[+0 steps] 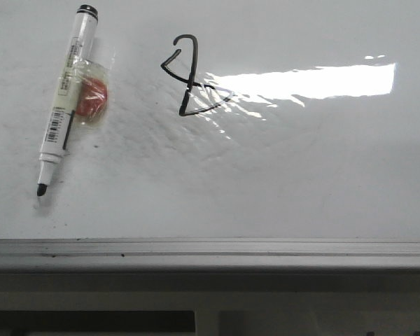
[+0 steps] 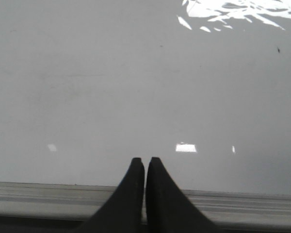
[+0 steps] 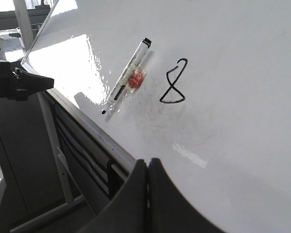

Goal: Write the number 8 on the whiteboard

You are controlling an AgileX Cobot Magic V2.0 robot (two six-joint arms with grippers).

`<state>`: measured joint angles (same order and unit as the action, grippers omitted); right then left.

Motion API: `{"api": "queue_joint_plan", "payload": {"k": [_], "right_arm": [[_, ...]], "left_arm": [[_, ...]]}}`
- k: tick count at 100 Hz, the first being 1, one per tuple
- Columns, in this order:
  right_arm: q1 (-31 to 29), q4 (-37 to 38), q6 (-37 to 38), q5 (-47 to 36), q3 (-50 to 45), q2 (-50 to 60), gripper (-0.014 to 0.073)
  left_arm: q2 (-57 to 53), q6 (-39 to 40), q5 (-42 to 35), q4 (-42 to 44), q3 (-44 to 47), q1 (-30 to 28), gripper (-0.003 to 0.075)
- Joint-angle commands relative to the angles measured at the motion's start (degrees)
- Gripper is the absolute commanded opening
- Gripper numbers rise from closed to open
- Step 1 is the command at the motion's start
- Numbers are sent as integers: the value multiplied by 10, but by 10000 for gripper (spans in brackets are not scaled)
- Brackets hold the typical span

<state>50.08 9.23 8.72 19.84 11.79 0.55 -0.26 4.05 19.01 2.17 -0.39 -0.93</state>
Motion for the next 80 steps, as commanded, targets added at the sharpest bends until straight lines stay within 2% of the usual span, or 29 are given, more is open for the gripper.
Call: {"api": "queue_joint_plan", "payload": {"k": [1, 52, 59, 64, 71, 80], "right_arm": [[1, 6, -5, -45, 13, -13, -69], [-9, 6, -5, -57, -2, -13, -69], [-38, 6, -5, -110, -24, -15, -69], [-69, 6, -5, -180, -46, -17, -69], [-122, 6, -5, -273, -80, -24, -69], [-208, -7, -5, -338, -114, -32, -69]], "left_arm": [[-16, 0, -27, -4, 23, 0, -20], [-16, 0, -27, -4, 23, 0, -20], [-16, 0, -27, -4, 23, 0, -20], [-16, 0, -27, -4, 23, 0, -20], [-16, 0, -27, -4, 23, 0, -20], [-16, 0, -27, -4, 23, 0, -20]]}}
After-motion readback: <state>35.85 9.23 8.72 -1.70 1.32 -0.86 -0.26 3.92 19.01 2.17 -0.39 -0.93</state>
